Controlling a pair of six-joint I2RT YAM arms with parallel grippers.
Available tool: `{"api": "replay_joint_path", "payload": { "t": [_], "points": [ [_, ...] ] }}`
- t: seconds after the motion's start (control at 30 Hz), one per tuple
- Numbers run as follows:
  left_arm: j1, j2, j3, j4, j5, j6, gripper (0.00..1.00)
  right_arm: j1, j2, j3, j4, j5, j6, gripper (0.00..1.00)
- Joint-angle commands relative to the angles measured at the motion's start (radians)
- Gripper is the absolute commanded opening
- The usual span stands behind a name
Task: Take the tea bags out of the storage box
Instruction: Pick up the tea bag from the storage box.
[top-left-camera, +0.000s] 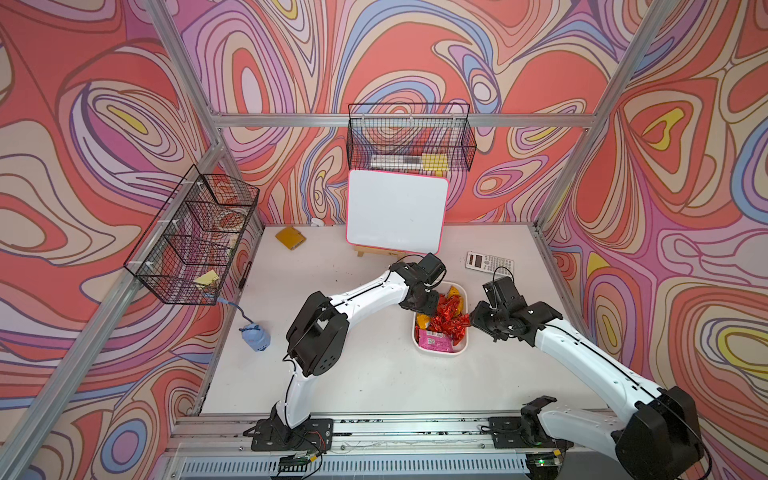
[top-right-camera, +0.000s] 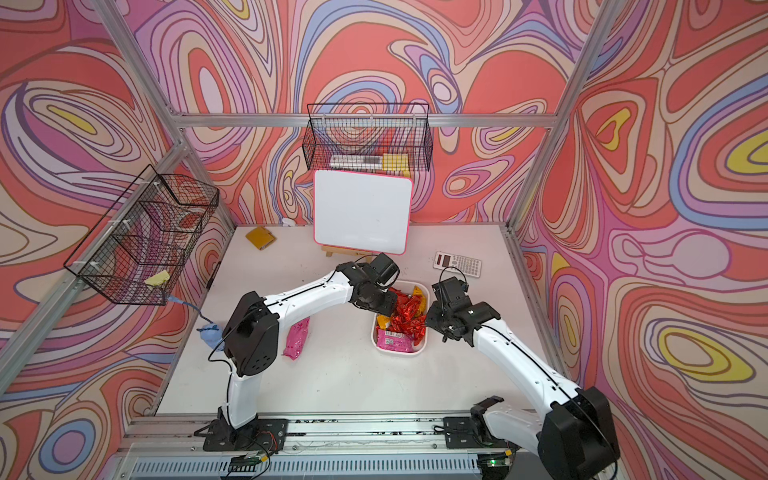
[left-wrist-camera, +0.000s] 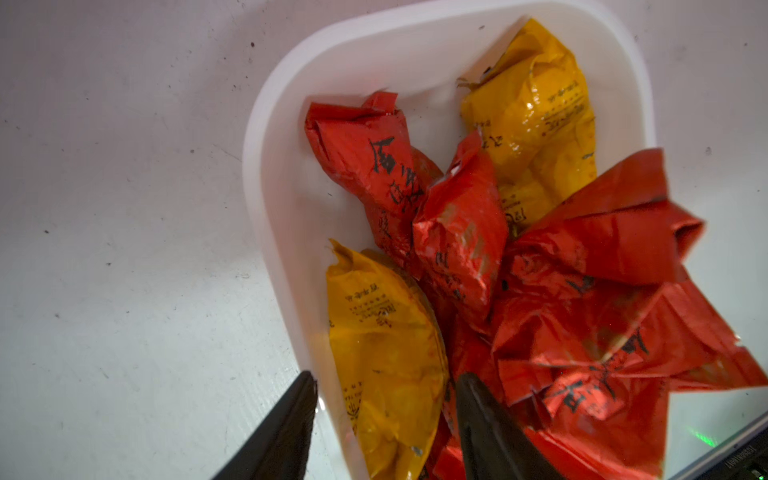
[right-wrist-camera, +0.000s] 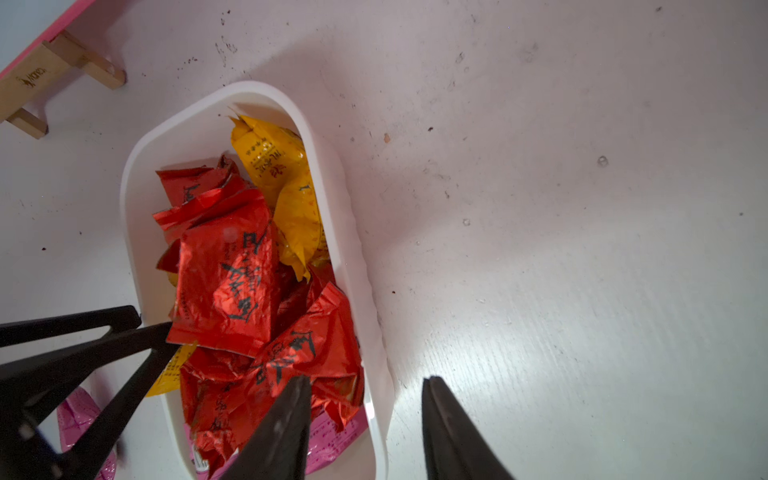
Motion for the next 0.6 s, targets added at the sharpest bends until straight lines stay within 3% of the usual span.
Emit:
{"api": "replay_joint_path", "payload": {
  "t": [0.0,0.33,0.57],
  "points": [
    [0.001,0.032,0.039,-0.028,0.02,0.023,0.54,-0.007,-0.021,-0.014,0.009,0.007,0.02,0.45],
    [0.001,0.102,0.068,-0.035,0.024,0.031,0.37,-0.008,-0.013,-0.011,0.011,0.006,0.026,0.45],
    [0.001,0.097,0.075,-0.031,0.016,0.031,0.14,-0.01,-0.003,-0.011,0.025,-0.004,0.027,0.45]
  ]
}}
